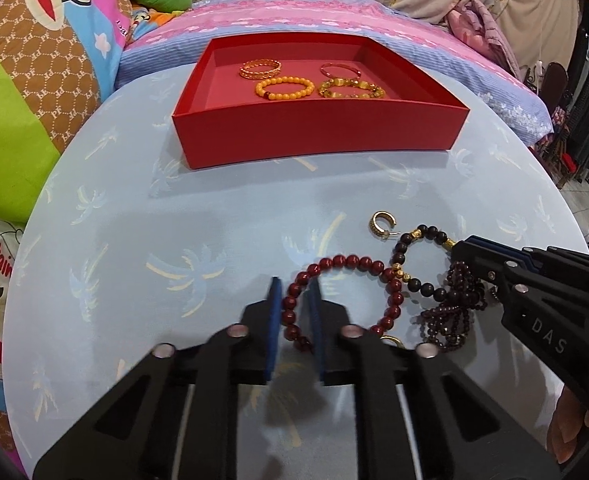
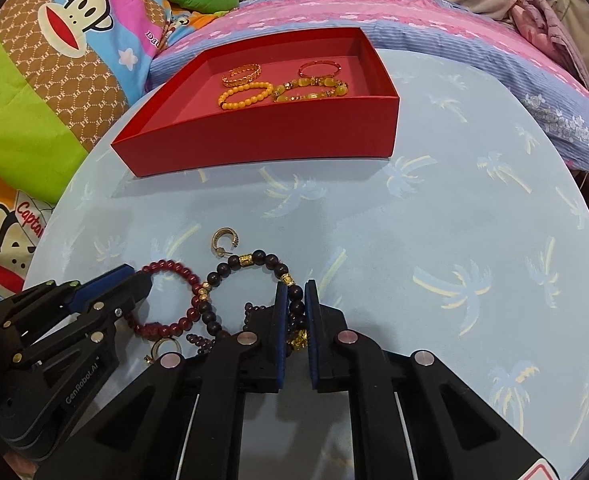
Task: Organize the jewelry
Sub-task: 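Close the left tool on the dark red bead bracelet while the right tool grips the black bead bracelet, then carry both dark bracelets into the red box and lower them onto its floor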
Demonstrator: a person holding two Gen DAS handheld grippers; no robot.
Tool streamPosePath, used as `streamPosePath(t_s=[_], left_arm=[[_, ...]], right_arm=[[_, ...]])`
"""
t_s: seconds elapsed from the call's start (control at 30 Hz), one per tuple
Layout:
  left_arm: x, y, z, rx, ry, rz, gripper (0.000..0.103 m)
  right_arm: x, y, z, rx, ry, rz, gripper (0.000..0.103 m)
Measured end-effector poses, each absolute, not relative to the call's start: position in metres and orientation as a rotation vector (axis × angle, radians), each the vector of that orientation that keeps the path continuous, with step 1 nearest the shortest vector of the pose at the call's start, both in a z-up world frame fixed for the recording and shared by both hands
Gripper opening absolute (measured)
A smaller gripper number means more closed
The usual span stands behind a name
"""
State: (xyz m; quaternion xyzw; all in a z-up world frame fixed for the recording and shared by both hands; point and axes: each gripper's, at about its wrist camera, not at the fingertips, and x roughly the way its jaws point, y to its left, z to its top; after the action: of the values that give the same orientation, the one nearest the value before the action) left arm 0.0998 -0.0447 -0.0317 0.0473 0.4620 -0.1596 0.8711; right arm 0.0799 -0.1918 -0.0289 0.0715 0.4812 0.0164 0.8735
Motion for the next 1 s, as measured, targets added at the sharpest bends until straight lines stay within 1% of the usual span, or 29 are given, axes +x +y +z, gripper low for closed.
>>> streamPosePath(t_s=[0.2, 0.67, 1.0], left_arm=[[0.097, -0.042, -0.026, 0.071, 0.976, -0.353, 0.007], [0.087, -0.041, 0.017, 0.034, 0.917, -0.397, 0.007], [0.086, -0.044, 0.035, 0.019, 0.895, -0.426, 0.007]], right_arm=[[0.073, -0.195, -0.015, 0.169, 0.972, 0.040, 0.009], [0.062, -0.208, 0.040, 0.210, 0.848, 0.063, 0.009], [0.059, -0.221, 0.059, 0.241, 0.801, 0.055, 0.009]])
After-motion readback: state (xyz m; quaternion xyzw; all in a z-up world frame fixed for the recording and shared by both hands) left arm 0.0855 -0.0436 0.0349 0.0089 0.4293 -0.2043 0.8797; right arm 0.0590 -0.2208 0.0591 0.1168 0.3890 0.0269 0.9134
